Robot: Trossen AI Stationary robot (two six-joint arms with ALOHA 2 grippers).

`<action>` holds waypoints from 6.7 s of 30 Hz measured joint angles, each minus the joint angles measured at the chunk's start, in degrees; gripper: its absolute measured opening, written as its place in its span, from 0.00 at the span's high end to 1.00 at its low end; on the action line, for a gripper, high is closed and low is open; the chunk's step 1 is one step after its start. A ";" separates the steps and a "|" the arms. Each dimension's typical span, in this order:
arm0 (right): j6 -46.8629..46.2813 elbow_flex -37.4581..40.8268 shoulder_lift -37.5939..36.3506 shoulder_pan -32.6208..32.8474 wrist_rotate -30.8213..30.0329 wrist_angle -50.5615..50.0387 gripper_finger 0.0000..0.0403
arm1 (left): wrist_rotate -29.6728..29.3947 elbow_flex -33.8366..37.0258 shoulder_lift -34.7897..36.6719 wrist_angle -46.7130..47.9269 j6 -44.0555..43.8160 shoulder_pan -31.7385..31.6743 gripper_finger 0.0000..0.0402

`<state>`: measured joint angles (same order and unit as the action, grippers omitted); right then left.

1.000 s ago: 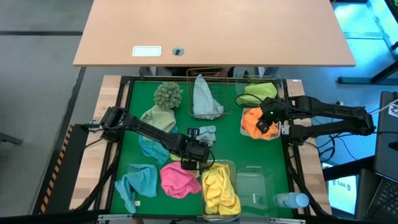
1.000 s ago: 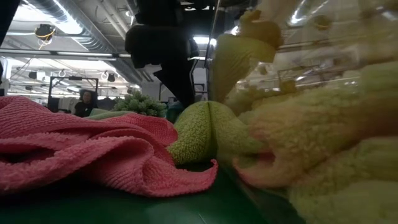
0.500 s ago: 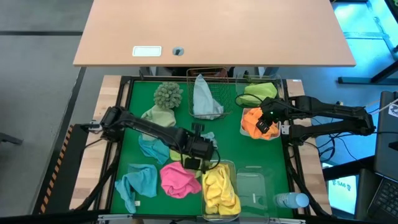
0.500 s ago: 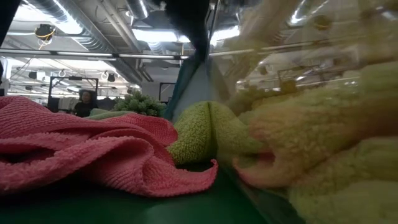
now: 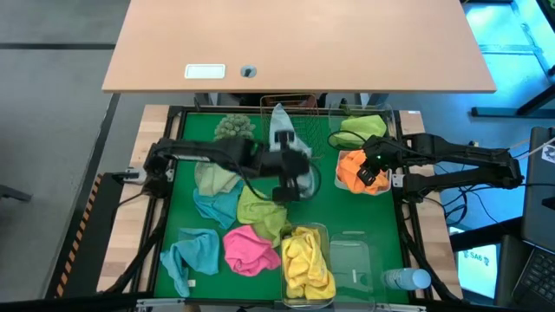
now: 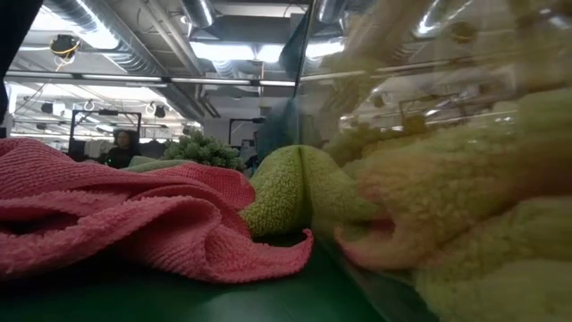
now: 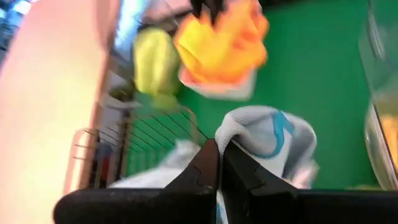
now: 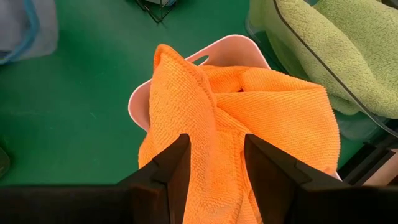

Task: Sort microfiber towel by color & place in baskets
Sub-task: Put the blue microfiber towel into the wire basket, then put the green microfiber towel into the top transparent bin

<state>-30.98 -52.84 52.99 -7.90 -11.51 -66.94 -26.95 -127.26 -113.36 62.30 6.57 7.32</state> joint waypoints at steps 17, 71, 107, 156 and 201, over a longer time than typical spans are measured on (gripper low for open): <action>0.01 0.00 0.02 -0.01 -0.39 1.49 0.63 | -0.97 -6.95 10.19 -17.23 2.75 -13.78 1.00; 0.02 0.00 0.02 0.00 -0.44 2.97 0.63 | 13.21 32.08 9.92 -20.32 -16.66 -23.81 0.61; 0.02 0.00 0.02 0.00 -0.42 2.86 0.63 | 7.03 50.54 10.23 9.11 -35.29 -9.49 0.53; 19.53 0.00 0.54 0.04 7.92 36.12 0.63 | 2.69 50.25 32.57 -8.57 -38.29 -1.17 1.00; 22.75 -0.02 13.70 0.04 32.07 77.15 0.63 | -1.10 50.18 26.25 -55.90 -23.95 -3.33 1.00</action>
<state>-8.23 -52.86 66.70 -7.86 20.57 10.22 -28.05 -77.08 -87.11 6.40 -17.38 3.99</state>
